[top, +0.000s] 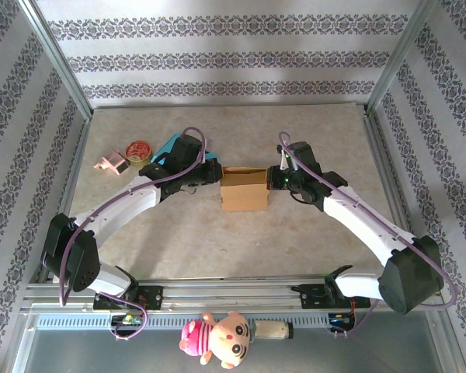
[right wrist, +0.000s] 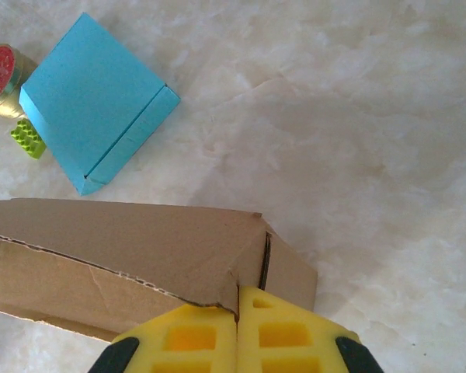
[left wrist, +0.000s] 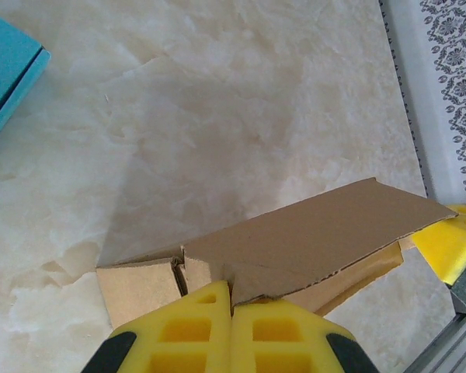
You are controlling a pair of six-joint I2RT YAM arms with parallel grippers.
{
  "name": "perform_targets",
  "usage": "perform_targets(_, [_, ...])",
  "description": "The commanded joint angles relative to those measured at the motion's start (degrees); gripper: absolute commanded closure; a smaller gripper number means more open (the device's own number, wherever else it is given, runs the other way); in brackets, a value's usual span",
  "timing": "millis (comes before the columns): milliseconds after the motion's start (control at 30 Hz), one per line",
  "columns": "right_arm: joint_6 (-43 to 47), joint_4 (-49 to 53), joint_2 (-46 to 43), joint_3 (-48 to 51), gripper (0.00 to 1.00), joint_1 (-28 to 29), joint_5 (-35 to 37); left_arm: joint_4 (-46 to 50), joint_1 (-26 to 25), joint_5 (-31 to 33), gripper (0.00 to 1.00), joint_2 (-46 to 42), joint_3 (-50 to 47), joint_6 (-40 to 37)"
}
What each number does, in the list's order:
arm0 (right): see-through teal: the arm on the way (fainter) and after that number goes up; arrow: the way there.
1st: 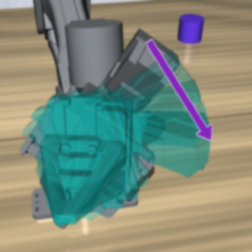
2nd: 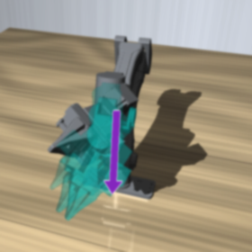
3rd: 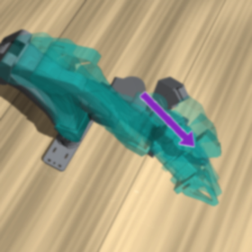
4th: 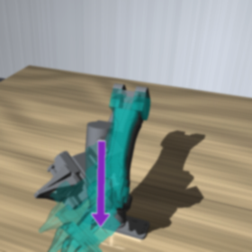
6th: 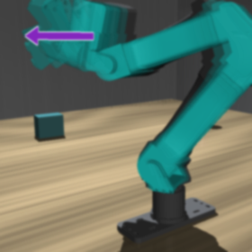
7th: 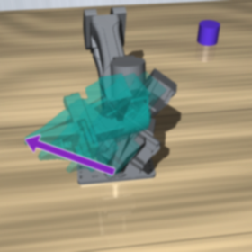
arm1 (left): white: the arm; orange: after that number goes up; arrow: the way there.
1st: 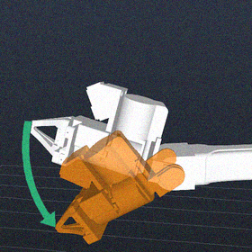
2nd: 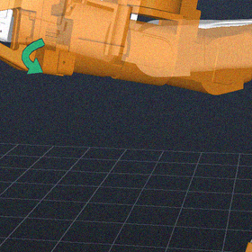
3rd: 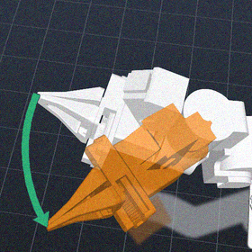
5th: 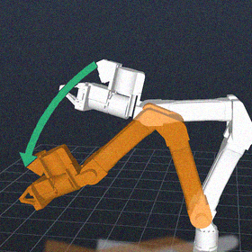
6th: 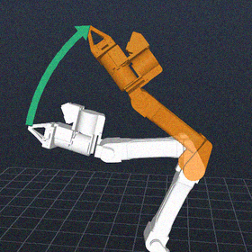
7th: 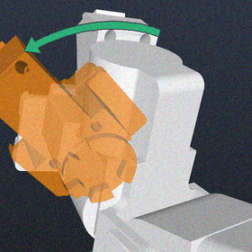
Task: Fold the paper box
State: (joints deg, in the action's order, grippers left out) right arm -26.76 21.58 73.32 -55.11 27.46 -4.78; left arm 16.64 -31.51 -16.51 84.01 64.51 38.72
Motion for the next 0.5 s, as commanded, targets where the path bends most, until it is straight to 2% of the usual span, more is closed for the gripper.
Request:
perform_targets(0, [-0.60, 13.76, 3.13, 2.73, 1.00, 1.18, 0.30, 5.26, -0.66, -3.62, 1.00, 3.05, -2.84, 3.31])
perform_targets(200, [-0.44, 14.19, 3.11, 2.99, 1.00, 1.45, 0.82, 4.25, -0.66, -3.52, 1.00, 2.77, -6.99, 5.16])
perform_targets(467, [0.38, 14.89, 2.53, 2.99, 1.00, 1.54, 1.97, 9.40, -0.66, -0.50, 1.00, 1.02, -7.11, 1.55])
